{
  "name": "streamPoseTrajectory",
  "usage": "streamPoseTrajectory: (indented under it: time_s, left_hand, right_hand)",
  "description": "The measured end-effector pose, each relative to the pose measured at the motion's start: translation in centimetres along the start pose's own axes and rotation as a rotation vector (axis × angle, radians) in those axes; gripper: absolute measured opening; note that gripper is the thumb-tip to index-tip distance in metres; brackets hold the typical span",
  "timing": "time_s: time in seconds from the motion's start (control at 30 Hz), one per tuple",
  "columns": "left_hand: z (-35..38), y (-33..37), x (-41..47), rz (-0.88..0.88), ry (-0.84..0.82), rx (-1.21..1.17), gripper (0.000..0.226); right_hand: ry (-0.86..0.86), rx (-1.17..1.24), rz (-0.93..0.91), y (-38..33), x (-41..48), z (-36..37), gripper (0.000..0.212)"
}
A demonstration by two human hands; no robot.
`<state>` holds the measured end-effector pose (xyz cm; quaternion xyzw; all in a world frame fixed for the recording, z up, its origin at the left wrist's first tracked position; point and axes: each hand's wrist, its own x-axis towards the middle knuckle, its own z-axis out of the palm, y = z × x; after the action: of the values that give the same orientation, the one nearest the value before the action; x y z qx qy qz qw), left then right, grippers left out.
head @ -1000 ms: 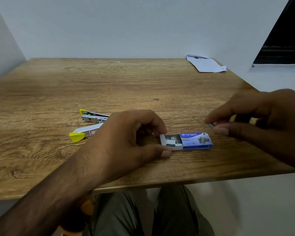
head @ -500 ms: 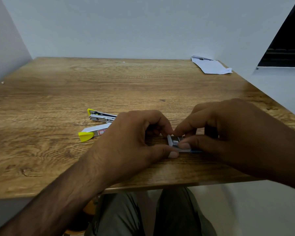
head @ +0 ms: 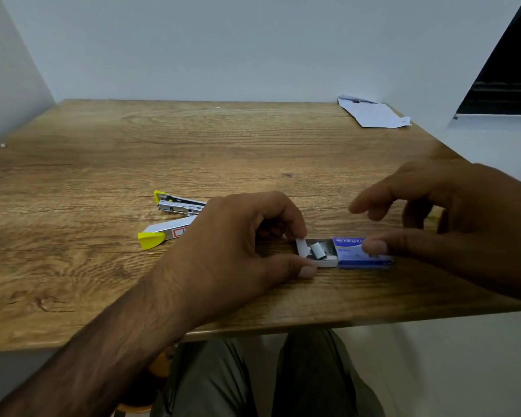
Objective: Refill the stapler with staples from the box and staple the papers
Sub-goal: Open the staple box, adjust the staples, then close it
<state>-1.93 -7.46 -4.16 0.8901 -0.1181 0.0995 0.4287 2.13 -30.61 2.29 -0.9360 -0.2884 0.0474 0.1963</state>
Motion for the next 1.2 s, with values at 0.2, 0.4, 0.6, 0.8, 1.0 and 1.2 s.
streamPoseTrajectory:
  time_s: [0.2, 0.4, 0.6, 0.8, 1.0, 1.2]
  left_hand:
    - [0.2, -0.1, -0.1, 0.024, -0.002, 0.025, 0.025]
    - [0.3, -0.4, 0.0, 0.148, -0.051, 0.128, 0.023]
    - [0.4, -0.3, -0.1, 0.203, -0.020, 0.189, 0.021]
    - [0.5, 0.0, -0.2, 0.259, -0.007, 0.224, 0.016]
    - [0.9, 0.3, -0.4, 0.272, 0.011, 0.288, 0.017]
    - [1.1, 0.9, -1.0, 0.275, 0.014, 0.366, 0.019]
  right_hand:
    - [-0.095, 0.015, 0.030, 1.5, -1.1, 1.1, 0.058]
    - [-0.045, 0.034, 0.005, 2.0, -0.7, 1.9, 0.048]
    - [-0.031, 0.036, -0.001, 1.9, -0.7, 2.1, 0.045]
    - [-0.025, 0.024, -0.020, 1.6, -0.5, 2.1, 0.047]
    - [-0.026, 0.022, -0.030, 1.4, -0.4, 2.3, 0.048]
    - [-0.020, 0.071, -0.018, 1.7, -0.4, 2.0, 0.043]
